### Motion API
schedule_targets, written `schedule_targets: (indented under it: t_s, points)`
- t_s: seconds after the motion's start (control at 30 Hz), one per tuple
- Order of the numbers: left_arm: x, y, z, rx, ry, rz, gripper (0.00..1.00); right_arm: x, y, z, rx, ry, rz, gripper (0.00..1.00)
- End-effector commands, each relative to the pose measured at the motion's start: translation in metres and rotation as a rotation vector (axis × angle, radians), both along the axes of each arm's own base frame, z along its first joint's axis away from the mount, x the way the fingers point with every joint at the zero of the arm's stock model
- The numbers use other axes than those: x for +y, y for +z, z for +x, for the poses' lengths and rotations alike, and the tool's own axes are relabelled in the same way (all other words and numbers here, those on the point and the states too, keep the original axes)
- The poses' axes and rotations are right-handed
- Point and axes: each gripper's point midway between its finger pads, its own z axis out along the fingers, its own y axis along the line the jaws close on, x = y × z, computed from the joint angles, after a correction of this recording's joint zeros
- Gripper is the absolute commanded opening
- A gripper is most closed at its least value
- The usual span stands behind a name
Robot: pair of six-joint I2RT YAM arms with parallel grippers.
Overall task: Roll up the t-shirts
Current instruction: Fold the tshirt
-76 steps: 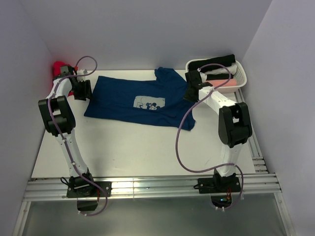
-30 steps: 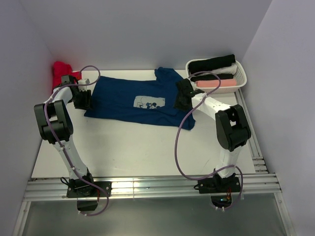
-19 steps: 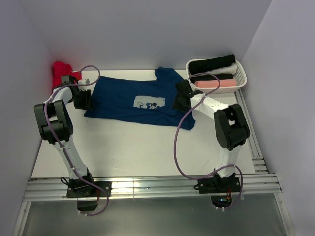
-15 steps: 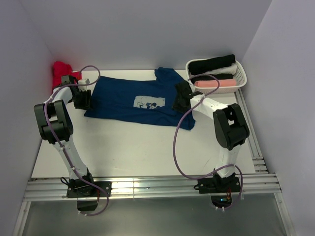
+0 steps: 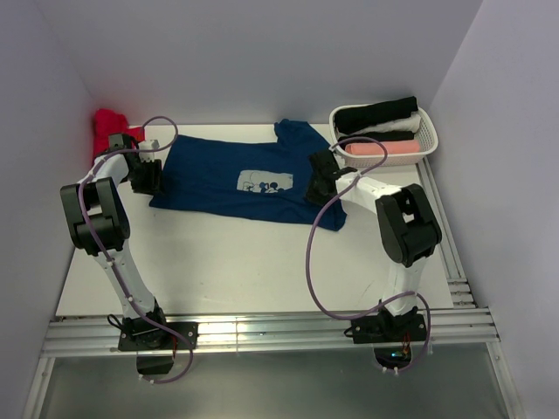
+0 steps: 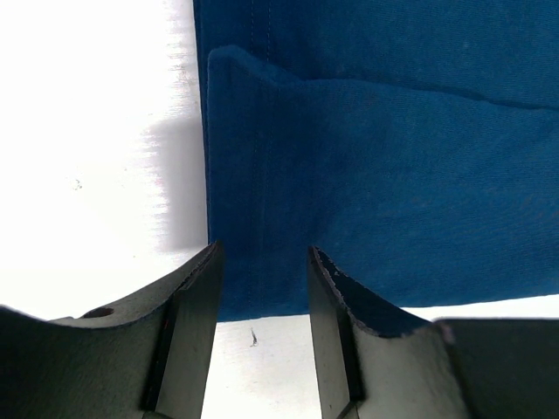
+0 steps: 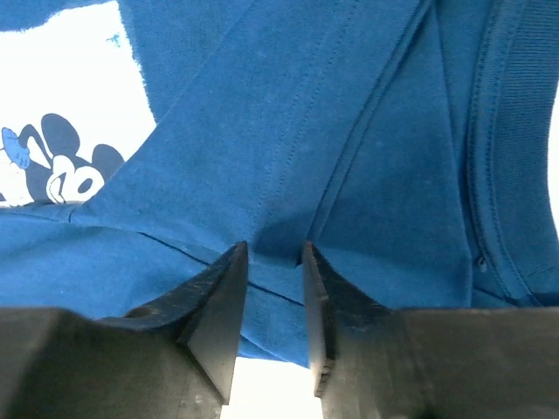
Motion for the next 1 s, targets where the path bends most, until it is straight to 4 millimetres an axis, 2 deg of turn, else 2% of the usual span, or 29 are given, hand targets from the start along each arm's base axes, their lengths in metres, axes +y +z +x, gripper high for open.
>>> schedule_targets:
  t_s: [0.0, 0.27, 0.4, 0.5, 0.57, 0.6, 0.63, 0.7, 0.77, 0.8, 0.83, 0.97]
  points:
    - [-0.002, 0.03, 0.01, -0.074, -0.019, -0.004, 0.48, 0.007, -0.004, 0.004, -0.01, -0.002, 0.012, 0.36]
    - [-0.002, 0.031, 0.01, -0.076, -0.023, -0.001, 0.48, 0.008, -0.003, 0.007, -0.015, -0.002, 0.008, 0.26]
    - [-0.002, 0.029, 0.011, -0.073, -0.021, -0.002, 0.48, 0.005, 0.002, 0.013, -0.017, -0.002, -0.017, 0.11]
    - [-0.002, 0.029, 0.01, -0.072, -0.024, 0.0, 0.47, 0.005, 0.011, 0.02, -0.032, 0.0, -0.028, 0.05]
    - [-0.002, 0.03, 0.01, -0.074, -0.024, 0.0, 0.47, 0.008, 0.02, 0.03, -0.054, 0.01, -0.037, 0.04]
    - [-0.002, 0.03, 0.011, -0.075, -0.027, 0.003, 0.47, 0.006, 0.018, 0.03, -0.042, 0.011, -0.05, 0.03]
    - [-0.002, 0.03, 0.011, -0.074, -0.027, 0.003, 0.48, 0.008, 0.027, 0.039, -0.065, 0.017, -0.056, 0.03]
    - [-0.001, 0.028, 0.01, -0.067, -0.028, 0.006, 0.48, 0.008, 0.026, 0.044, -0.058, 0.021, -0.067, 0.03]
    - [-0.001, 0.028, 0.01, -0.066, -0.032, 0.005, 0.47, 0.01, 0.036, 0.056, -0.084, 0.026, -0.064, 0.02]
    - [-0.001, 0.027, 0.01, -0.065, -0.033, 0.006, 0.47, 0.01, 0.032, 0.058, -0.074, 0.028, -0.073, 0.02]
    - [-0.001, 0.028, 0.01, -0.066, -0.032, 0.007, 0.47, 0.01, 0.039, 0.067, -0.095, 0.028, -0.07, 0.02]
    - [0.0, 0.026, 0.01, -0.065, -0.03, 0.008, 0.47, 0.016, 0.045, 0.087, -0.127, 0.047, -0.072, 0.02]
